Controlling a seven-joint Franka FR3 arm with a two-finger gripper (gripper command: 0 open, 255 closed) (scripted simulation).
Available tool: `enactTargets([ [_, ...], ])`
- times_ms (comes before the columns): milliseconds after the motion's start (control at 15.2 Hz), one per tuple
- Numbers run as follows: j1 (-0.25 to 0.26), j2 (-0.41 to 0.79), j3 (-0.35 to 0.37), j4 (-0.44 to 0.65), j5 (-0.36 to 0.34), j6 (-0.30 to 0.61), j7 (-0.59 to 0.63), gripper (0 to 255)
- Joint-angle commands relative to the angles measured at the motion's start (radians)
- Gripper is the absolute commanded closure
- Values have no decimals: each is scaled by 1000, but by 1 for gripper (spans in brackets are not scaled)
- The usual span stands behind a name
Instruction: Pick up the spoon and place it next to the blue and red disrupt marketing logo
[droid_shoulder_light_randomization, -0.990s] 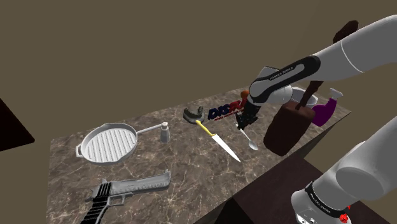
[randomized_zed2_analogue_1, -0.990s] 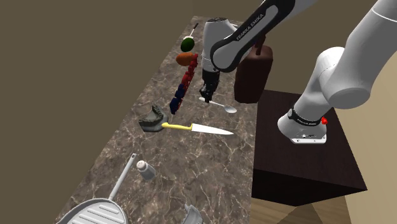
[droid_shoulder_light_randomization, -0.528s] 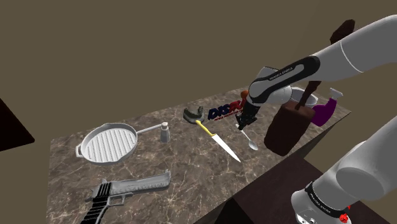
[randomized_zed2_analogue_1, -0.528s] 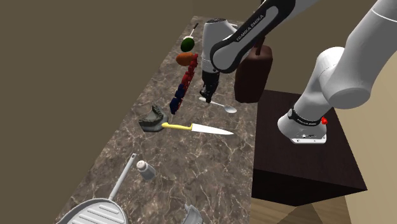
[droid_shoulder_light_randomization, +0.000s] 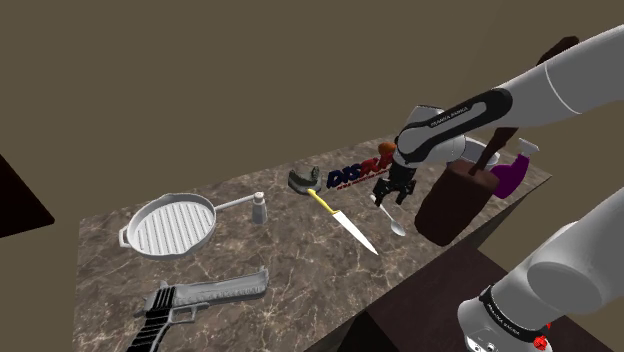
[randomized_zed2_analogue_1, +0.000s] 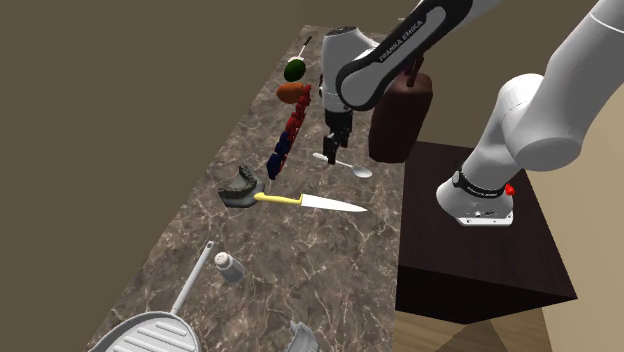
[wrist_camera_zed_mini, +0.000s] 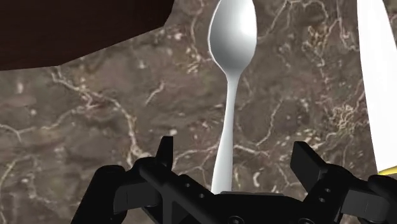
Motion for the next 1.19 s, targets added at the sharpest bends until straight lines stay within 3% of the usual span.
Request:
enactTargets([
  [0,5,23,3,-8,11,29,-8,0],
  [660,7,54,11,-17,27,68,-19,0],
  [726,8,66,13,4,26,61,-13,255],
  [1122,9,52,13,-1,23,52,-8,255],
])
